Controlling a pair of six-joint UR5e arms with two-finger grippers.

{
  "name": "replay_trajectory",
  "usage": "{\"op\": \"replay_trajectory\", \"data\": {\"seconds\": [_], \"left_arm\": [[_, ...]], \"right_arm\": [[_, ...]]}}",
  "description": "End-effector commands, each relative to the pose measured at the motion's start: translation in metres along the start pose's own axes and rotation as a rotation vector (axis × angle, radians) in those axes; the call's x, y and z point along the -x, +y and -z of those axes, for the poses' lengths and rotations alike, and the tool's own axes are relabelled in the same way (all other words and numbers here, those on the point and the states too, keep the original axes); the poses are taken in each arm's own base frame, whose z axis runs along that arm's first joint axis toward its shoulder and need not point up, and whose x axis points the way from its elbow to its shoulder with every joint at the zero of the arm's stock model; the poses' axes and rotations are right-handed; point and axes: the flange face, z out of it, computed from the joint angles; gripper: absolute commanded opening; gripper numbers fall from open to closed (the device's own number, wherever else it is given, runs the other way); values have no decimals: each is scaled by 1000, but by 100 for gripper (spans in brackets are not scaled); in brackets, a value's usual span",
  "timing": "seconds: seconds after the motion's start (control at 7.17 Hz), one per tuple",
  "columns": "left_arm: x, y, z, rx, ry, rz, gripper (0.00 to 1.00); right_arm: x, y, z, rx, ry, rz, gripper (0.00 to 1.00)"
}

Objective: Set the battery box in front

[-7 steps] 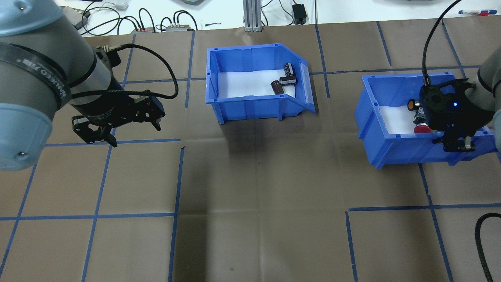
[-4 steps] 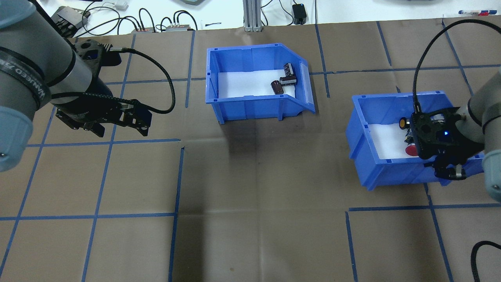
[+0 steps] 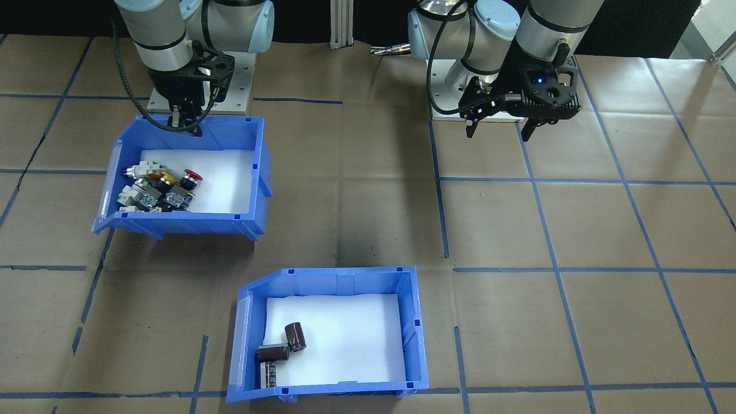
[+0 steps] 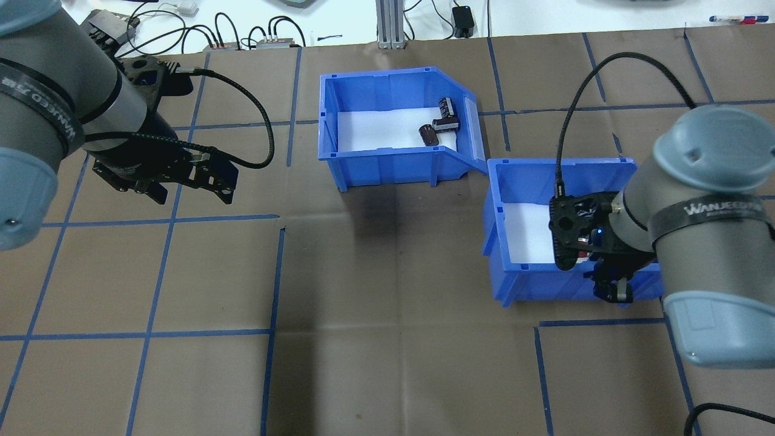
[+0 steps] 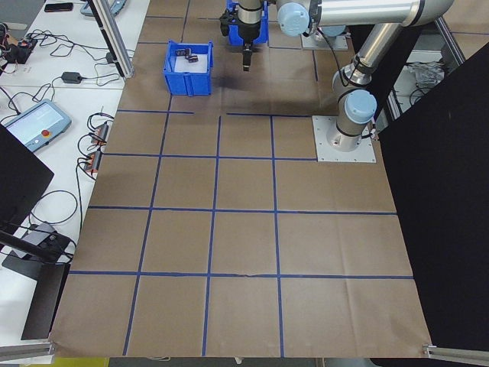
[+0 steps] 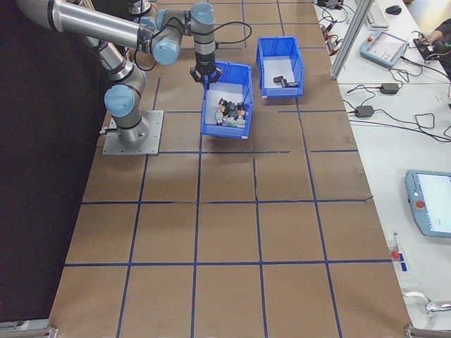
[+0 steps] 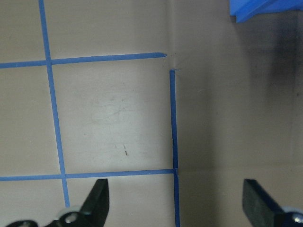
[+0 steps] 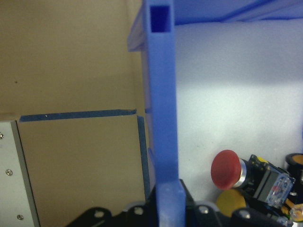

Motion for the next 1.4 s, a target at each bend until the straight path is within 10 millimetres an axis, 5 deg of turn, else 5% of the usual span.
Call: {"op": "replay_trajectory", "data": {"seconds": [0.0, 0.28, 0.7, 1.26], "left_arm": [[-4, -1, -5, 7, 6, -3, 100], [-2, -11, 5, -71, -9, 10, 100], [-1, -13, 0, -96, -15, 22, 100], [-1, -12, -1, -94, -18, 23, 100]], "right_arm": [[27, -41, -10, 5, 0, -27, 0], [52, -76, -11, 5, 13, -42, 0], [63, -136, -25, -27, 84, -34, 0], [82, -178, -40, -30, 118, -8, 0]]}}
